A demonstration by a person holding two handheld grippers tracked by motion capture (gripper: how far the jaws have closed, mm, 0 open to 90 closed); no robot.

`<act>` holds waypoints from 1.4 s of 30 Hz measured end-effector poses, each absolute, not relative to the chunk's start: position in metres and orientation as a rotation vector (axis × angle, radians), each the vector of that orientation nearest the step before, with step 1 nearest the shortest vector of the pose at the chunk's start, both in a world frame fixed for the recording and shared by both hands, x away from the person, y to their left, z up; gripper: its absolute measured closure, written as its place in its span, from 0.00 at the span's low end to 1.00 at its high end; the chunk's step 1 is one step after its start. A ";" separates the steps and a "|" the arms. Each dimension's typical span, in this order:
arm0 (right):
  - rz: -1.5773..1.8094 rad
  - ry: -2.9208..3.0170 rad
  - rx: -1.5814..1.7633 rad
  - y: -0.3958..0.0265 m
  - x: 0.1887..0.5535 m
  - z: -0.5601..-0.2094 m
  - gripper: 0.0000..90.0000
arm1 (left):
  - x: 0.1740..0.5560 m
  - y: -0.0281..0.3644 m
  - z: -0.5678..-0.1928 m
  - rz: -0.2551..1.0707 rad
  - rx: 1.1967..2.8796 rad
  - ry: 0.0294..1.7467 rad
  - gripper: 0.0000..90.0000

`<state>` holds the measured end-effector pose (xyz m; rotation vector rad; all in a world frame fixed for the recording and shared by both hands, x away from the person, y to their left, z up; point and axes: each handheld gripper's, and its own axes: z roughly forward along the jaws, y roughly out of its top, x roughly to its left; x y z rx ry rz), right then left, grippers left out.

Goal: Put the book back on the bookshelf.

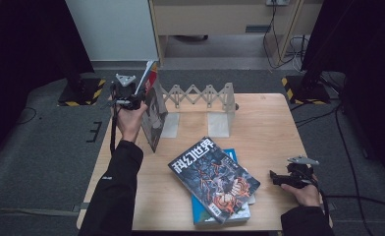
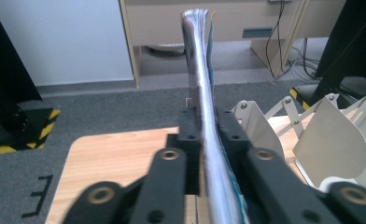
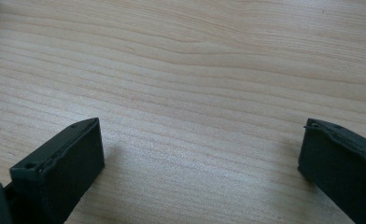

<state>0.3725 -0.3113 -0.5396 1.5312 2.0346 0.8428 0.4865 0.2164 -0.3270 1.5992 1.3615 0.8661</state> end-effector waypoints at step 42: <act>0.860 1.992 1.573 -0.314 0.369 -0.537 0.10 | 0.382 0.275 -0.377 0.612 1.511 1.190 0.36</act>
